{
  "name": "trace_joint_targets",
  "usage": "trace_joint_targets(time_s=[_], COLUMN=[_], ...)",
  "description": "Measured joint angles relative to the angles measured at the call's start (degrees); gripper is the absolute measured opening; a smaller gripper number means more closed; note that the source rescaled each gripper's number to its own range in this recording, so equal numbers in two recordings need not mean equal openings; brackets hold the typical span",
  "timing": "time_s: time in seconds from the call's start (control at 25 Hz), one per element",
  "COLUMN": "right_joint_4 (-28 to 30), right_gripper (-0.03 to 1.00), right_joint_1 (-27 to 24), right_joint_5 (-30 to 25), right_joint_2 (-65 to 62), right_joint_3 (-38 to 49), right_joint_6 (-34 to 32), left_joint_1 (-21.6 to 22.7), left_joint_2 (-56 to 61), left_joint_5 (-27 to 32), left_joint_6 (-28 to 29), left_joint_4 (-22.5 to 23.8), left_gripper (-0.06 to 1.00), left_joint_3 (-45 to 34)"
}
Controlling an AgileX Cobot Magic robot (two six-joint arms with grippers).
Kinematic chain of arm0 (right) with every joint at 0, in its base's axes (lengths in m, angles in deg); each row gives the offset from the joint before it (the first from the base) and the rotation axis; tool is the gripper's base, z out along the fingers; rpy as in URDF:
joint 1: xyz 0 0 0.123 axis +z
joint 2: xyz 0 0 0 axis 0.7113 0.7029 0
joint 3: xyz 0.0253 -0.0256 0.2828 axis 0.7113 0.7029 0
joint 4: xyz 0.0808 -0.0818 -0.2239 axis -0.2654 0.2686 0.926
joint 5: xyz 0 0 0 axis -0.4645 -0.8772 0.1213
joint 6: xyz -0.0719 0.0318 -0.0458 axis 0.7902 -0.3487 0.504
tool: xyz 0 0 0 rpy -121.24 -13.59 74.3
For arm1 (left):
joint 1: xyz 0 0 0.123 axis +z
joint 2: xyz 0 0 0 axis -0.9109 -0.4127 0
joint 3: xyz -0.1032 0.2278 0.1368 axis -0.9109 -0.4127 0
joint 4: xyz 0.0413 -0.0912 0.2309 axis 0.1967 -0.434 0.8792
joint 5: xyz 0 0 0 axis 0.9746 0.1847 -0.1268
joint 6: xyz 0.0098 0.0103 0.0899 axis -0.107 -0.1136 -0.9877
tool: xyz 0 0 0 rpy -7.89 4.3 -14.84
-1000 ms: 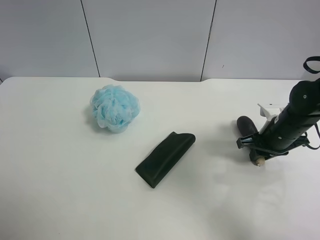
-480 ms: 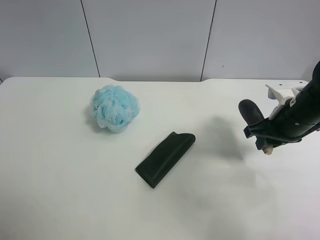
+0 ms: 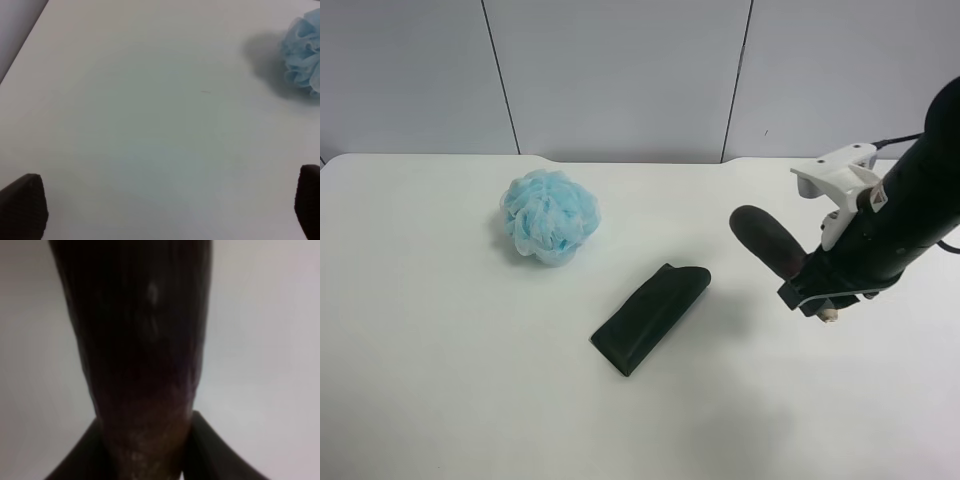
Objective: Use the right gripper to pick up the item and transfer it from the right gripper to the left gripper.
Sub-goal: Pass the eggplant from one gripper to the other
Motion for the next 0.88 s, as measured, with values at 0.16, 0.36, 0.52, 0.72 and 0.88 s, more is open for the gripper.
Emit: trace_joint_targets(time_s=[0.16,0.36,0.52,0.72,0.88], right_joint_4=[-0.4,-0.4,-0.5,-5.1,-10.4], right_gripper=[0.00,0.00,0.00,0.00,0.00], right_joint_1=[5.2,11.3,14.8,17.6,17.9], right_joint_5=[-4.5,-8.3,-9.7,-10.6,-11.2], right_joint_2=[0.0,0.0,0.6,3.6,4.5], right_joint_3=[-6.4,-11.5,-13.3,-14.5,-14.7], right_joint_6=[2.1,4.6,5.8,9.2,13.6], left_joint_1=[0.0,-1.1,-7.1,-17.0,-25.9], left_joint_2=[-2.5,-9.7,-14.0,-18.5,-23.7], left_joint_5=[0.0,0.0,0.2,0.2,0.4], left_joint_6=[-4.9,-13.4,-19.9,-22.0,-22.0], left_joint_4=[-2.5,-8.7,-10.0,-7.0,-2.6], left_gripper=[1.00,1.00,1.00,1.00,1.00], left_joint_3=[0.0,0.0,0.7,4.7,8.2])
